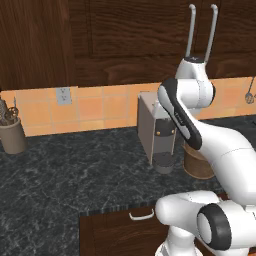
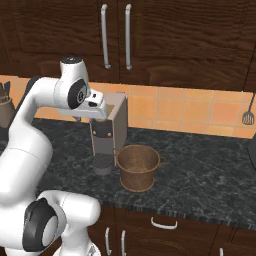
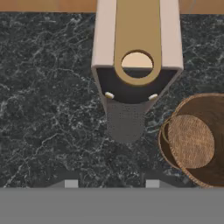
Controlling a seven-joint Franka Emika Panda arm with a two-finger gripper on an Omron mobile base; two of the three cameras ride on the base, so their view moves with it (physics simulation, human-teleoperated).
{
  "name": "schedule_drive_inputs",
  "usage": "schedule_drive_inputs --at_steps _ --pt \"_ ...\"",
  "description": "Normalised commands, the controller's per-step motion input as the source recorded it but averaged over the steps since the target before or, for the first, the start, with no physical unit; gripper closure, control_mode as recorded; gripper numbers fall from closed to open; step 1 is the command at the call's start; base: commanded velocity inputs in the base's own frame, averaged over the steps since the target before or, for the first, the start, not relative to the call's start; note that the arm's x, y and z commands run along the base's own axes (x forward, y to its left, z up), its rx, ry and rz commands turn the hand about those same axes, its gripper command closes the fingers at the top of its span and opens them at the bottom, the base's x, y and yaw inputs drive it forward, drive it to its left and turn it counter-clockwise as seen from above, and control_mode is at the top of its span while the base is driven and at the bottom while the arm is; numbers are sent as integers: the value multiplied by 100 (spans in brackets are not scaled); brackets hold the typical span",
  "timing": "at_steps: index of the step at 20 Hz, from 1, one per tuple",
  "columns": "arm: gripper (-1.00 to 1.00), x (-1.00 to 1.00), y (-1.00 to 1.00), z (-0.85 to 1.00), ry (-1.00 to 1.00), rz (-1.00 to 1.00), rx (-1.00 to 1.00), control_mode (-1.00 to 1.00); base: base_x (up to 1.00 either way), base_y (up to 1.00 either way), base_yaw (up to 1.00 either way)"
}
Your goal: Open the cabinet, pick up the bread from the cabinet and place it in the basket. Then move the basket to the dining counter.
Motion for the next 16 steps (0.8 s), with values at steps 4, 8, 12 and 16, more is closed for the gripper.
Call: schedule_drive_inputs --at_steps 4,8,12,16 --pt "-100 -21 -18 5 -15 0 4 -100 0 0 0" --pt "-100 -9 -20 77 -53 -1 0 -100 0 0 0" --pt "-100 -5 -60 100 -43 -8 0 -100 0 0 0" --pt "-100 -1 -57 100 -21 -18 -7 -100 0 0 0"
